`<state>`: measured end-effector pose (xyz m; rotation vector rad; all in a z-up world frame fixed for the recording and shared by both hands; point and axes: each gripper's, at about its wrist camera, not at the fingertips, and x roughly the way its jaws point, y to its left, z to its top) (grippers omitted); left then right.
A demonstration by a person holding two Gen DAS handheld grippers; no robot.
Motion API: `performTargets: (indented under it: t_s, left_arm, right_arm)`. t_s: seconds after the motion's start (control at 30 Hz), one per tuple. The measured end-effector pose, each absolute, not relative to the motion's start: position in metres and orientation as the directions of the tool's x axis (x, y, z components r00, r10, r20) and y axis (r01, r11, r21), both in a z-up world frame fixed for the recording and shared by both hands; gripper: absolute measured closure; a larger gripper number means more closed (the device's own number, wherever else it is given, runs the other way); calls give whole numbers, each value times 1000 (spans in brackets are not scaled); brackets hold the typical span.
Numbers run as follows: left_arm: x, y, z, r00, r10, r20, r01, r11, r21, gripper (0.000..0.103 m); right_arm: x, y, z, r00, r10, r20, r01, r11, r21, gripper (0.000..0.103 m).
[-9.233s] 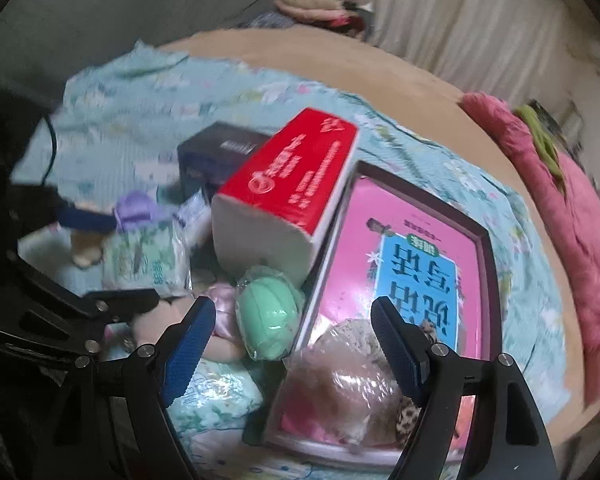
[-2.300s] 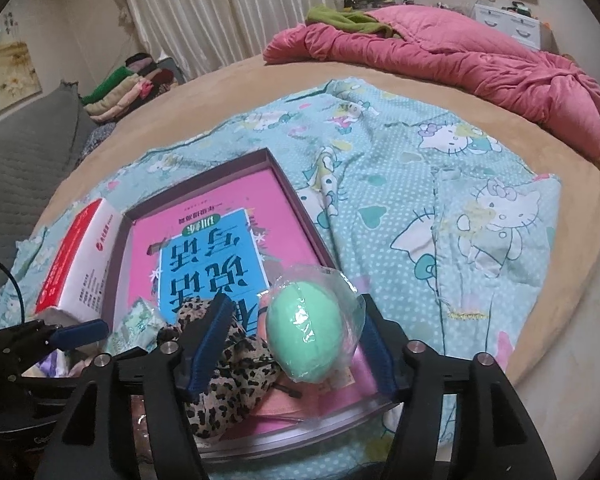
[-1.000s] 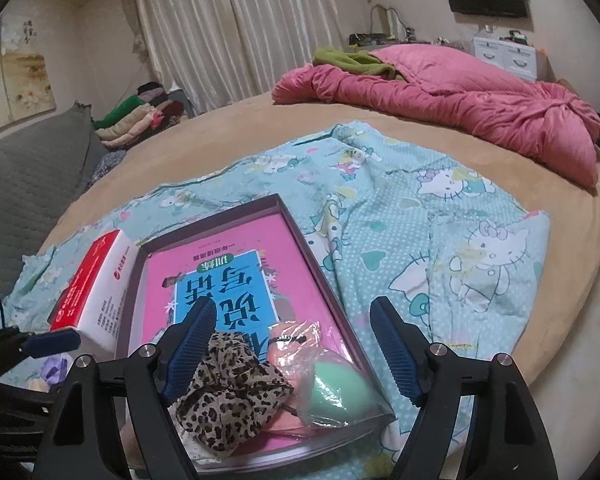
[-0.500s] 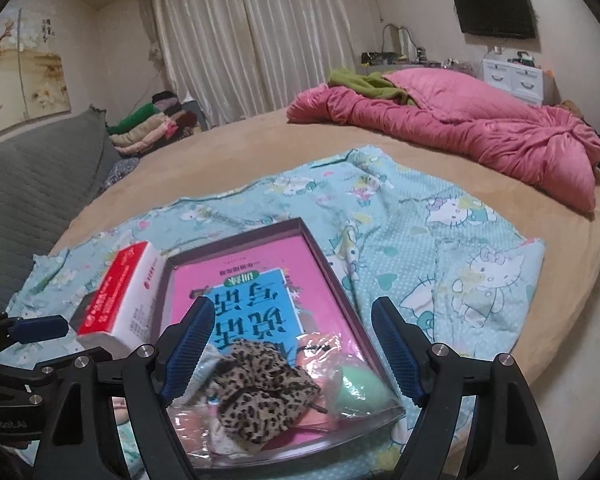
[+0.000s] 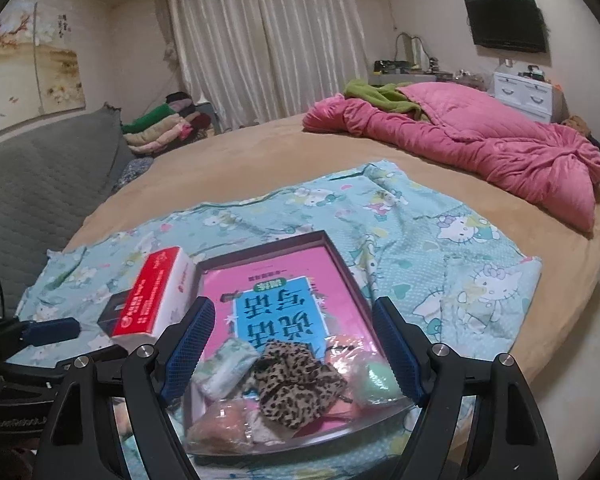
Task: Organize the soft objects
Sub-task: 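Move the left gripper to the cream plush bear while the right moves to the pink plush bear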
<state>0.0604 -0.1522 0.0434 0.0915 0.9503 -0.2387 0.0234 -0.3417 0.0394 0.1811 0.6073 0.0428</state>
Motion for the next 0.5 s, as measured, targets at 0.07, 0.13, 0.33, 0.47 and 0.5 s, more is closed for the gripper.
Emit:
performTargets:
  t_s: [0.07, 0.13, 0.33, 0.47, 0.5]
  left_arm:
    - [59, -146, 45, 561, -161, -812, 234, 972, -32, 26]
    - [58, -140, 48, 562, -164, -811, 224, 974, -41, 26]
    - [58, -108, 61, 572, -138, -809, 172, 984, -46, 26]
    - [55, -82, 69, 583, -114, -805, 129, 991, -46, 26]
    - [54, -77, 69, 581, -110, -806, 124, 991, -46, 26]
  right_arm:
    - [21, -338, 42, 821, 97, -563, 4, 984, 176, 21]
    - [18, -334, 46, 822, 102, -560, -5, 985, 172, 21]
    - [13, -323, 55, 819, 131, -558, -43, 985, 167, 21]
    - [11, -309, 59, 799, 179, -574, -88, 979, 182, 21]
    - [10, -305, 60, 792, 197, -578, -101, 976, 193, 21]
